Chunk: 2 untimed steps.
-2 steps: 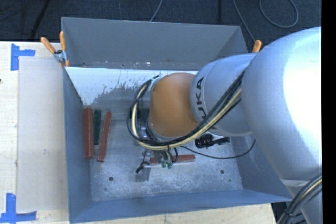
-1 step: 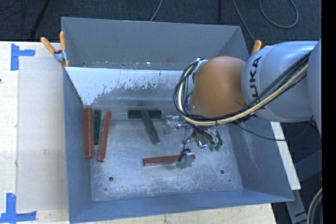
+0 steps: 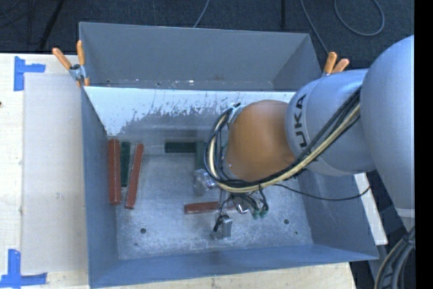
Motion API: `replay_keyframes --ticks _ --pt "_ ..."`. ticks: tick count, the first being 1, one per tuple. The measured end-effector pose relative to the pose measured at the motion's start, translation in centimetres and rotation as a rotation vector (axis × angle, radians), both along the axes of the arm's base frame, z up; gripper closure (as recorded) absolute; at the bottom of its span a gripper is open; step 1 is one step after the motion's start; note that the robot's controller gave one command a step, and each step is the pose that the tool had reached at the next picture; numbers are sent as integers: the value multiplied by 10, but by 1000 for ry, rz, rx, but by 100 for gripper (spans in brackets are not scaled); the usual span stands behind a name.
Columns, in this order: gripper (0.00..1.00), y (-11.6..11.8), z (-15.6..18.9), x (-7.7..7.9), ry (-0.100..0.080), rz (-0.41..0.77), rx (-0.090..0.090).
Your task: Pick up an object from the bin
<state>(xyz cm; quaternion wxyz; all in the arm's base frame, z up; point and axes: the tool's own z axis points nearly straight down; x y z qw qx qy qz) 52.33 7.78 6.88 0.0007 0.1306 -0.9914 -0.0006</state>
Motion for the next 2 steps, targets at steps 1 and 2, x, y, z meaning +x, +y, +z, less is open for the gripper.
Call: replay_keyframes --ticks 1,2 --pt "100 -2 1 1 -1 -6 0" --pt "100 0 126 6 -10 0 0"
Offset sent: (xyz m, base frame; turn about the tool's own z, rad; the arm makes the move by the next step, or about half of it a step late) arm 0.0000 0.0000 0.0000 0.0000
